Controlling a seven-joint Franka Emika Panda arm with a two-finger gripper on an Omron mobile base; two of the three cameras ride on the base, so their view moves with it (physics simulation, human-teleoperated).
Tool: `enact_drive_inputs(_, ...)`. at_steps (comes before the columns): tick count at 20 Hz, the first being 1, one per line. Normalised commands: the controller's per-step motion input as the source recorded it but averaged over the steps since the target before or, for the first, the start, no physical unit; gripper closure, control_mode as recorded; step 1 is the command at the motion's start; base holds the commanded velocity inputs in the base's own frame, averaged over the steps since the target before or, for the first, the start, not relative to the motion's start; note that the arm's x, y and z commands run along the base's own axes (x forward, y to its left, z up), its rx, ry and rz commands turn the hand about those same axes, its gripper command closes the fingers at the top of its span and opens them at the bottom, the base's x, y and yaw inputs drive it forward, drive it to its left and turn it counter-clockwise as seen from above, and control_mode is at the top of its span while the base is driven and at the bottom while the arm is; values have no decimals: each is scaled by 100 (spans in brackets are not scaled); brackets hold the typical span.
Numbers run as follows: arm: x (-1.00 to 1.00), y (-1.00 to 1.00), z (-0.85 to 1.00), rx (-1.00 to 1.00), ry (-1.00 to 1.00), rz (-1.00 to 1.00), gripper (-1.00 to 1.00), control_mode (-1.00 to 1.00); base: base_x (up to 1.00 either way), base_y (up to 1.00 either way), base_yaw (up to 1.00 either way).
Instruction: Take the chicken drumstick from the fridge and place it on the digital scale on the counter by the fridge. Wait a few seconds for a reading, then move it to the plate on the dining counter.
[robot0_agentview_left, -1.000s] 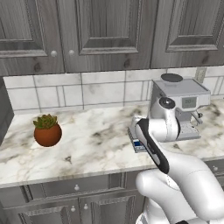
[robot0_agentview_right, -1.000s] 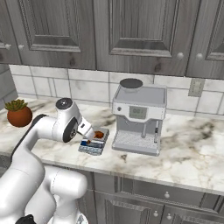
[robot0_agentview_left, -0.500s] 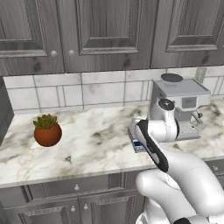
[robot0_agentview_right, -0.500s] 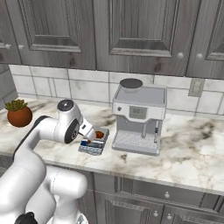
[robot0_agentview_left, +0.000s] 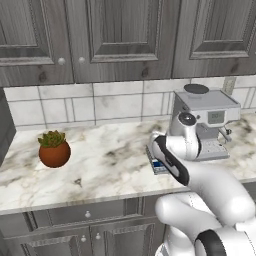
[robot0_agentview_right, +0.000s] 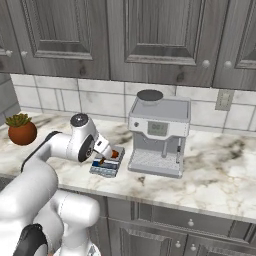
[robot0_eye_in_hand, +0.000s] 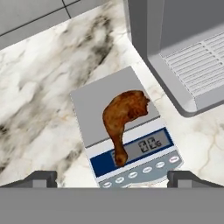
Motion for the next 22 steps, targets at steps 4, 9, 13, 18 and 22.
enact_drive_inputs(4, 25, 0, -3, 0, 1, -9, -100, -100, 0, 0, 0)
enact_drive_inputs(9, 5, 0, -2, 0, 1, -15, -100, -100, 0, 0, 0)
enact_drive_inputs(13, 5, 0, -1, 0, 3, -16, -100, -100, 0, 0, 0)
enact_drive_inputs(18, 0, -8, -15, 0, 4, -11, -100, -100, 0, 0, 0)
enact_drive_inputs(22, 4, -17, -23, 0, 0, 0, -100, -100, 0, 0, 0)
